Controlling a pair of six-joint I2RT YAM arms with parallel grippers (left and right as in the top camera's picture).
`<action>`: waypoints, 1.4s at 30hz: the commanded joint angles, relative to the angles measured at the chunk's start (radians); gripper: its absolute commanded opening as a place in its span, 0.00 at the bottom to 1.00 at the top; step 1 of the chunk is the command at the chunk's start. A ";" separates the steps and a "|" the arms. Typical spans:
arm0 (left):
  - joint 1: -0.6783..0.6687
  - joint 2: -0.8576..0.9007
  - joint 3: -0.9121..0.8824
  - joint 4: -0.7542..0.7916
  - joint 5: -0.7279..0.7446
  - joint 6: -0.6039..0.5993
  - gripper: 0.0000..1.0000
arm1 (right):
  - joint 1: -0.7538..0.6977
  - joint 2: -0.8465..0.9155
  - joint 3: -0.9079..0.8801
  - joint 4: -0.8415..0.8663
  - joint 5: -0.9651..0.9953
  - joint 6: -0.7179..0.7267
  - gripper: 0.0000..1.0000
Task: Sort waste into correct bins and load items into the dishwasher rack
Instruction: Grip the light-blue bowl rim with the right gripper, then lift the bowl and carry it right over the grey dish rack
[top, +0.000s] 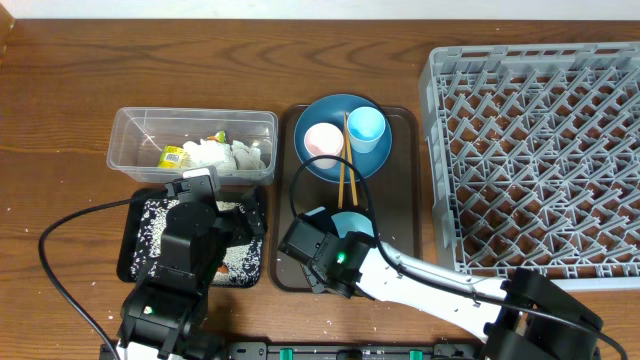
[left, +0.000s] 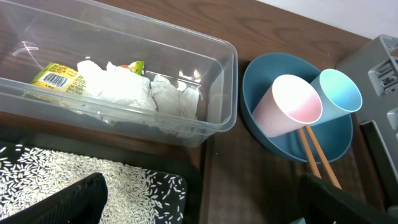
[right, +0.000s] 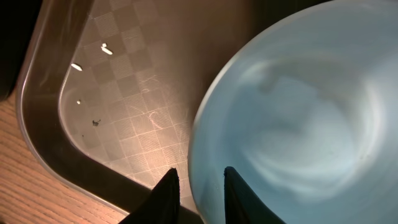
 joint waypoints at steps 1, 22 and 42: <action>0.004 0.004 0.013 0.002 -0.013 0.009 0.98 | 0.014 0.013 -0.009 0.000 0.007 0.014 0.23; 0.004 0.004 0.013 0.002 -0.013 0.009 0.98 | 0.014 0.051 -0.013 0.003 -0.010 0.014 0.01; 0.004 0.004 0.013 0.002 -0.013 0.009 0.98 | 0.014 -0.083 0.092 0.002 -0.254 -0.020 0.01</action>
